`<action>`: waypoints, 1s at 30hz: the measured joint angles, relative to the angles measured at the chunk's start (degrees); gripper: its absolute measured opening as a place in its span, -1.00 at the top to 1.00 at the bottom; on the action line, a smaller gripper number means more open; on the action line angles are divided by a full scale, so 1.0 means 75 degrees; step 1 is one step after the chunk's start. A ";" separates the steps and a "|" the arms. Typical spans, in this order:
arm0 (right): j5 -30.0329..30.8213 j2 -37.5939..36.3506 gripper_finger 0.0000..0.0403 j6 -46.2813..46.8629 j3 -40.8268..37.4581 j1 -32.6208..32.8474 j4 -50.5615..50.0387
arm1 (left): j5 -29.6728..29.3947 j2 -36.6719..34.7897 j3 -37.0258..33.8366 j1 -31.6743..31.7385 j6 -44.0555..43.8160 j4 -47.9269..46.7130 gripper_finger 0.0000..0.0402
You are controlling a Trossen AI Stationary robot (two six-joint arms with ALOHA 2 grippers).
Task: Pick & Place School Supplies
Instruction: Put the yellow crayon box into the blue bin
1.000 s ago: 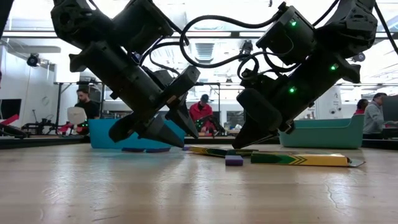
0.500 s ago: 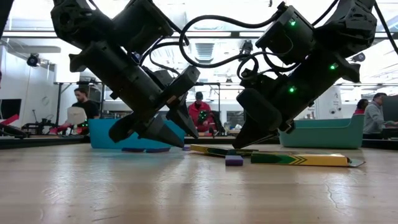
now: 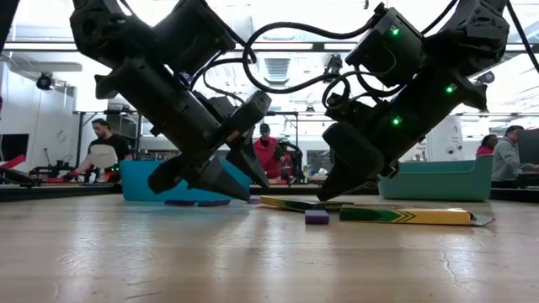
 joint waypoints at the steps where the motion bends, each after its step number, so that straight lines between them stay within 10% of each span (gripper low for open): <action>1: 0.0008 -0.0003 0.74 -0.0039 0.0000 0.0000 -0.0003 | 0.0000 0.0049 0.0000 0.0008 0.0000 0.0029 0.14; 30: 0.0445 -0.0026 0.74 0.0778 0.0015 0.0009 -0.0579 | -0.0150 0.0241 -0.0003 0.0046 0.0251 0.0738 0.14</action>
